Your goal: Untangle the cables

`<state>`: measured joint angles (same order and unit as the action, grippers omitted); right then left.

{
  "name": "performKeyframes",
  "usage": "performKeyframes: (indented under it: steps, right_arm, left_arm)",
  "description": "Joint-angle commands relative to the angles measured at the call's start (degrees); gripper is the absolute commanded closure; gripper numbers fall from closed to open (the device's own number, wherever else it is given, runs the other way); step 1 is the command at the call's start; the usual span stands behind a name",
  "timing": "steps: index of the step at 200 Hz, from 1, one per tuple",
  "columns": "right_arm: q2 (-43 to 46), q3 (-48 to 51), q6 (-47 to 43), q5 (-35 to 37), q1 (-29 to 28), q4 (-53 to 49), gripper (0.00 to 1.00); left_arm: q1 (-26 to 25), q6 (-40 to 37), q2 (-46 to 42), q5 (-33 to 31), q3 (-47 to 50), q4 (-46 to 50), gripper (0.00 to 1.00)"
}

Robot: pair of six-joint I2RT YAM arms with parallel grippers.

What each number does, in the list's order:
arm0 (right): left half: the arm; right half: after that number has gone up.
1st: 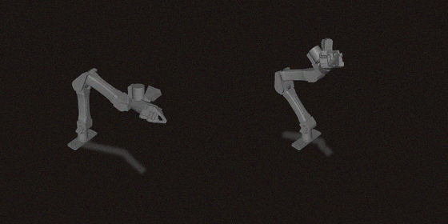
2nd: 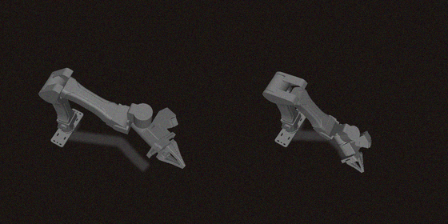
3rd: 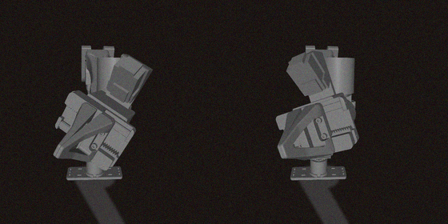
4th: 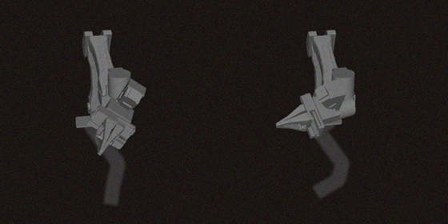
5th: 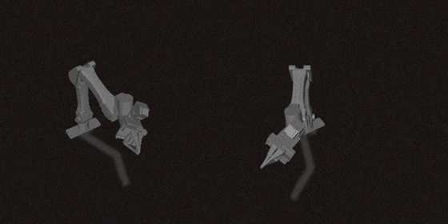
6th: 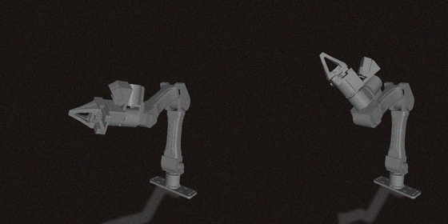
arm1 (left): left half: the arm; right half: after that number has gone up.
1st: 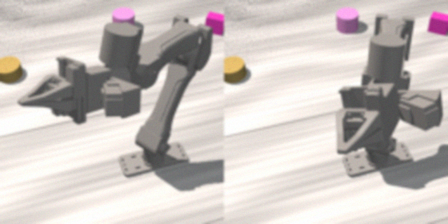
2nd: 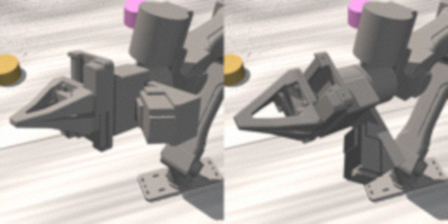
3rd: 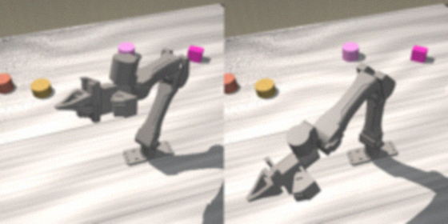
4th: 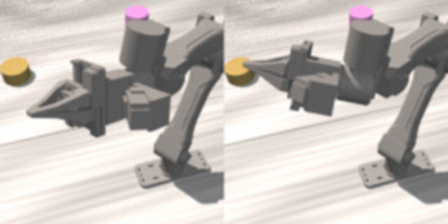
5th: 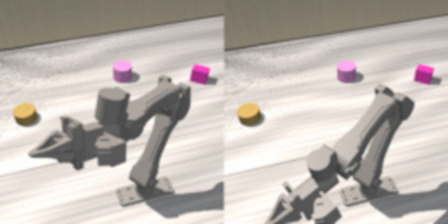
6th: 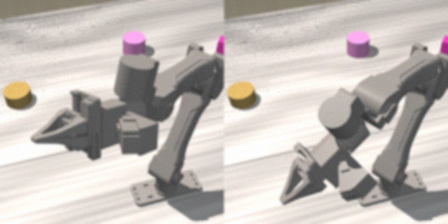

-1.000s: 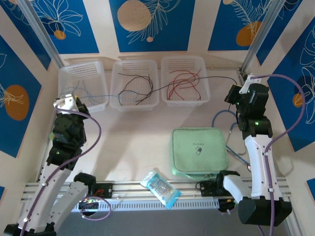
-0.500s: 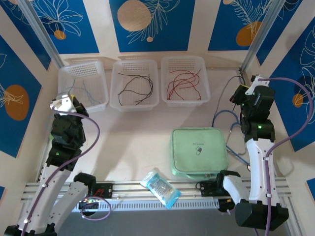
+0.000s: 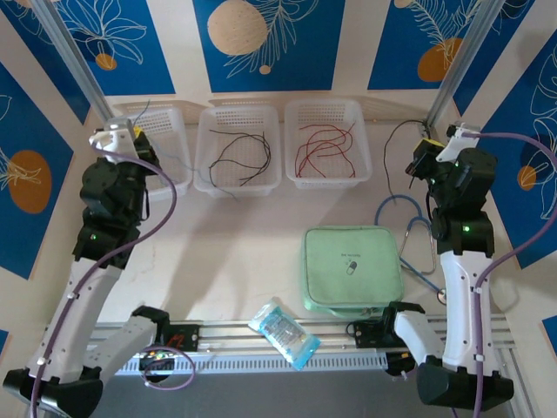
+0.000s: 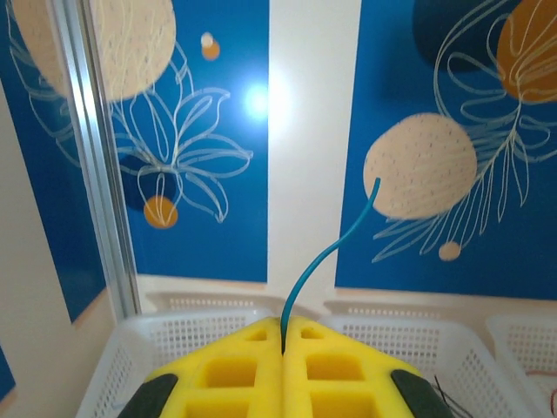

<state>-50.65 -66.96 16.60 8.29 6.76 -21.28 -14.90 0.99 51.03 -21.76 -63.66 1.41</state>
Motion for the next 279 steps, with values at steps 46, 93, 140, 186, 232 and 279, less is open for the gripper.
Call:
performKeyframes:
  steps: [46,93,140,186,232,279]
  right_arm:
    - [-0.48,-5.51,-0.45,-0.60,-1.44,1.65,1.00]
    - [-2.58,-9.55,0.77,-0.53,-4.69,0.90,1.00]
    - [-4.94,-13.65,-1.37,1.82,-7.38,-1.52,1.00]
    - [-6.45,-15.91,-3.07,3.11,-7.43,-1.76,1.00]
    - [-8.18,-16.71,-2.19,2.52,-8.10,-1.18,1.00]
    - [-10.05,-17.34,-3.70,1.24,-11.90,0.18,1.00]
  left_arm:
    - [1.30,-3.83,11.23,8.43,-13.39,-5.47,1.00]
    - [7.88,-2.71,19.95,11.65,-22.64,-6.51,1.00]
    - [12.45,-4.05,29.22,13.07,-32.47,-7.48,1.00]
    - [15.15,-2.90,35.65,14.36,-38.62,-8.92,1.00]
    - [17.19,0.54,39.82,14.53,-35.09,-10.85,1.00]
    - [18.49,7.07,41.79,15.08,-18.09,-14.89,1.00]
